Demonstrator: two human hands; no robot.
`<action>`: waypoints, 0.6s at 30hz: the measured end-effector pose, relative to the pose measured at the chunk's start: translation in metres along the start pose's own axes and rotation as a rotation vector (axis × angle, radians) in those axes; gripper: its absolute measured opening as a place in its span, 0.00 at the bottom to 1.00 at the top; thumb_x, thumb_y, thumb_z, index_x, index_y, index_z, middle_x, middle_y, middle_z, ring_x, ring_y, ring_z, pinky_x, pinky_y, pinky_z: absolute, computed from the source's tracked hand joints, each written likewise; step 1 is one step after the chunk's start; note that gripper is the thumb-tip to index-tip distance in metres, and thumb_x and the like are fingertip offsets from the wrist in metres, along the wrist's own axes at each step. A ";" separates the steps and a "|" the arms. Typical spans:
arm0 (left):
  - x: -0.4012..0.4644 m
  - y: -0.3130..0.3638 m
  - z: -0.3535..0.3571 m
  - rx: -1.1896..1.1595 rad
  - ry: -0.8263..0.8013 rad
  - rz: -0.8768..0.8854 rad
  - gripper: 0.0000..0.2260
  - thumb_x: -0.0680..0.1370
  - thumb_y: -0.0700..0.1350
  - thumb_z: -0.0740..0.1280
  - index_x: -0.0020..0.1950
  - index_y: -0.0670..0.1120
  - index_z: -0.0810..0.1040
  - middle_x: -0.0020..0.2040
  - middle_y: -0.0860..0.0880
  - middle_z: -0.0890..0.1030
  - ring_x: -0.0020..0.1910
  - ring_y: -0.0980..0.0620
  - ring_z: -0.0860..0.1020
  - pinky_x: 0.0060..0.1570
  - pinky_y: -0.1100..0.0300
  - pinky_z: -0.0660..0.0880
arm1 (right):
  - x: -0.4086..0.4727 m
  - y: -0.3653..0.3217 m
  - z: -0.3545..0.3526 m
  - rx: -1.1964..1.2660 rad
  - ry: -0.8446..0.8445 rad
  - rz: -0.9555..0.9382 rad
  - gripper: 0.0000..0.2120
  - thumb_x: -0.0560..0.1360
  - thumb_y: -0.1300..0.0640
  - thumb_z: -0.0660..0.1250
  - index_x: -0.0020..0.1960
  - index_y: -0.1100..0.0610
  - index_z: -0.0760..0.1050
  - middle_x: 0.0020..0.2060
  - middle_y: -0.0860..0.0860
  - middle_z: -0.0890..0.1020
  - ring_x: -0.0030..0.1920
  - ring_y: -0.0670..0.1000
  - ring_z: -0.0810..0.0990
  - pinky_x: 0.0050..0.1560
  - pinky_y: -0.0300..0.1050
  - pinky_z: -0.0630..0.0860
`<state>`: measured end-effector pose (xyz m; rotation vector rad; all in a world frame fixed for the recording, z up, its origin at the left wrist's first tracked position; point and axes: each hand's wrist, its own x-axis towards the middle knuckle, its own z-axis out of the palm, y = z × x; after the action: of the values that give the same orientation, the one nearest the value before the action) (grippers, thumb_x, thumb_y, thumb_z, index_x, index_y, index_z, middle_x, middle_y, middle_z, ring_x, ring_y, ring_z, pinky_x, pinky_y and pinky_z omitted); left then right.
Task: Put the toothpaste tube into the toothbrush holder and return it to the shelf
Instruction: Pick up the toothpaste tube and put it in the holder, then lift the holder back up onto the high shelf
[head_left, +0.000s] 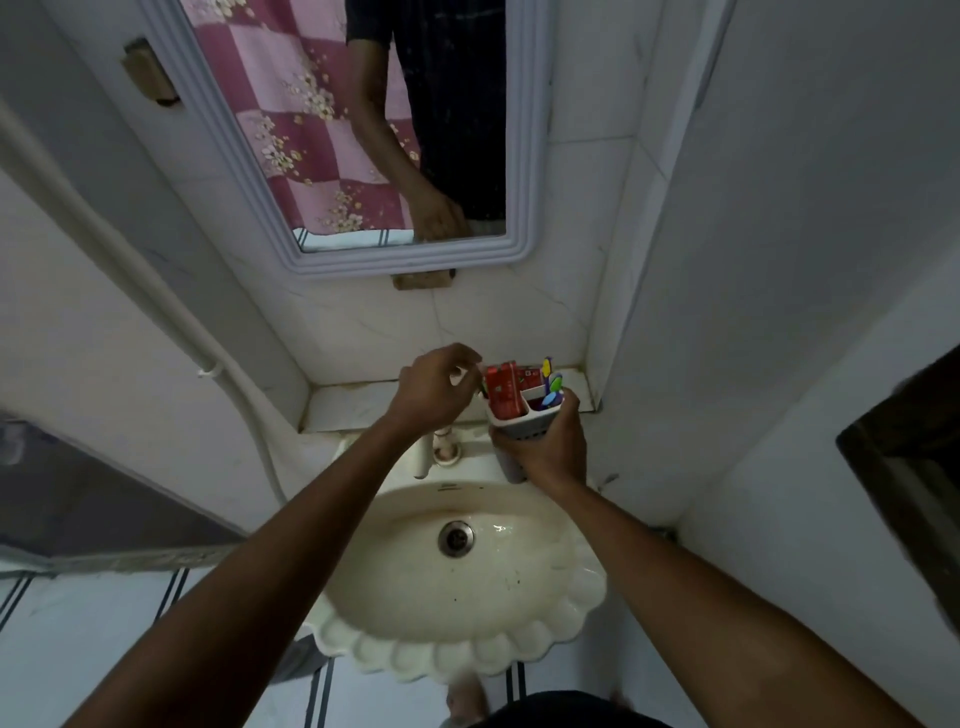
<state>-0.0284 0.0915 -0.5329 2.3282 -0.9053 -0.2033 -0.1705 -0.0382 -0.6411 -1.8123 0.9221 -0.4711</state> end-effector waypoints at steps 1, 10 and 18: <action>0.000 0.002 -0.005 -0.017 0.029 0.002 0.18 0.80 0.65 0.64 0.61 0.56 0.83 0.56 0.59 0.86 0.55 0.56 0.84 0.61 0.42 0.79 | 0.002 -0.006 -0.003 0.011 0.014 -0.016 0.60 0.54 0.32 0.88 0.78 0.46 0.63 0.68 0.47 0.82 0.65 0.53 0.83 0.62 0.53 0.85; 0.016 0.048 -0.073 -0.061 0.280 0.173 0.24 0.80 0.65 0.66 0.66 0.49 0.82 0.61 0.51 0.85 0.59 0.53 0.82 0.60 0.45 0.81 | 0.023 -0.109 -0.056 0.116 0.238 -0.249 0.57 0.53 0.30 0.85 0.75 0.51 0.69 0.65 0.49 0.82 0.62 0.52 0.83 0.58 0.48 0.83; 0.047 0.125 -0.176 -0.058 0.453 0.393 0.20 0.83 0.59 0.67 0.69 0.48 0.80 0.65 0.49 0.83 0.62 0.52 0.81 0.59 0.51 0.81 | 0.042 -0.246 -0.131 0.230 0.415 -0.512 0.53 0.53 0.26 0.84 0.70 0.47 0.70 0.63 0.49 0.82 0.61 0.53 0.83 0.59 0.59 0.85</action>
<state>-0.0013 0.0774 -0.3143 1.9707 -1.0719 0.4374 -0.1401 -0.1002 -0.3674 -1.7571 0.6252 -1.2599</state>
